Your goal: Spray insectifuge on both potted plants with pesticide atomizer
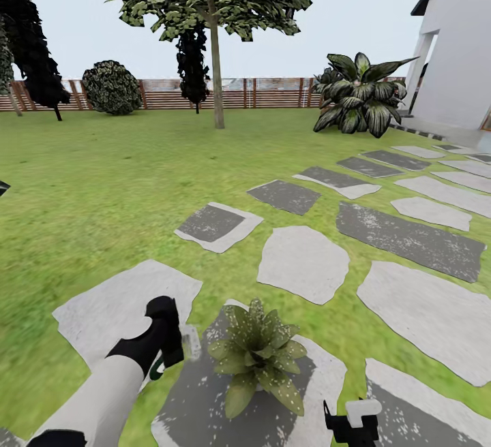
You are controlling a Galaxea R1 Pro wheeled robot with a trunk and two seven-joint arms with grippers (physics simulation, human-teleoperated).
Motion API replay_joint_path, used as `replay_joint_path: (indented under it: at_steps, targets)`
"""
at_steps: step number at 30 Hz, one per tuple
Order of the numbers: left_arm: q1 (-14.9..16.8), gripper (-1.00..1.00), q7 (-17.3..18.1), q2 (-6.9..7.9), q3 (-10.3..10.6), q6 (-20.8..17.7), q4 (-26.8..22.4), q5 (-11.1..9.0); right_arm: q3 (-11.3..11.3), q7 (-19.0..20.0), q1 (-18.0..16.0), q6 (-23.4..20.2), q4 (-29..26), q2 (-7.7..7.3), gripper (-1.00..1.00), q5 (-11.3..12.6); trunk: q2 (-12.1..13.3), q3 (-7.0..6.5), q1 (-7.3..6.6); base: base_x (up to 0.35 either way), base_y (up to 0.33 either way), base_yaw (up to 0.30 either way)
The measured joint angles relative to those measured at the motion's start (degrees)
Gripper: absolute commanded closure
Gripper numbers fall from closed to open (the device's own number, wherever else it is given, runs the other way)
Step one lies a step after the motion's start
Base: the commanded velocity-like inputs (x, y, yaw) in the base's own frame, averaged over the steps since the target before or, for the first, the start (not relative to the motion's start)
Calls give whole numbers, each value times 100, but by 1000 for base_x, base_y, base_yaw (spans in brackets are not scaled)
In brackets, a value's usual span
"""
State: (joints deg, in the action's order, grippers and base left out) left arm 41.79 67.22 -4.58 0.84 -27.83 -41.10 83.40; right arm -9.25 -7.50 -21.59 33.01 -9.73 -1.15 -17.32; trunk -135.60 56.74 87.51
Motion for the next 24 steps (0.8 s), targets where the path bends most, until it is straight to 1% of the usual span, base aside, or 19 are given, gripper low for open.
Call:
replay_joint_path:
  at_steps: [1, 2, 3, 4, 6, 7, 11, 14, 17, 18, 20, 24]
  targets:
    - [1, 100, 2, -53, 25, -46, -6, 7, 0, 0, -1, -1, 2, 0, -100, 0, 0, 0, 0, 0, 0, 0]
    - [1, 100, 3, -110, 98, -84, -2, 14, 0, 0, 0, -1, 1, 0, -100, 0, 0, 0, 0, 0, 0, 0]
    - [2, 100, 4, -134, 170, -100, 9, 21, -1, 0, 0, 0, 0, -2, -100, 0, 0, 0, 0, 0, 0, 0]
    - [-3, 100, 9, -156, 328, -122, 30, 5, -2, 0, 1, 2, 0, -3, -100, 0, 0, 0, 0, 0, 0, 0]
    - [-12, 100, 14, -147, 398, -136, 97, -14, 0, 0, 1, 0, 0, -1, -100, 0, 0, 0, 0, 0, 0, 0]
    - [-13, 100, 16, -140, 403, -138, 155, -23, 0, 0, -1, -1, 0, -2, -100, 0, 0, 0, 0, 0, 0, 0]
    - [-15, 100, 11, -107, 385, -138, 664, -51, 0, 0, -2, -2, 0, -4, -100, 0, 0, 0, 0, 0, 0, 0]
    - [-8, 100, 18, -108, 368, -145, 851, -66, -7, 0, 0, 2, 0, -8, -100, 0, 0, 0, 0, 0, 0, 0]
    - [20, 100, 110, -165, 380, -172, 819, -74, -8, 0, 1, 3, 0, -9, -100, 0, 0, 0, 0, 0, 0, 0]
    - [42, 100, 212, -179, 387, -247, 807, -73, -8, 0, -1, 2, 0, -9, -100, 0, 0, 0, 0, 0, 0, 0]
    - [75, 100, 478, -169, 413, -518, 796, -65, -4, 0, 0, 3, 0, -7, -100, 0, 0, 0, 0, 0, 0, 37]
    - [52, 100, 559, -144, 427, -585, 799, -38, -1, -8, -2, 4, 2, 0, -100, 2, 0, 0, 0, 0, 0, 209]
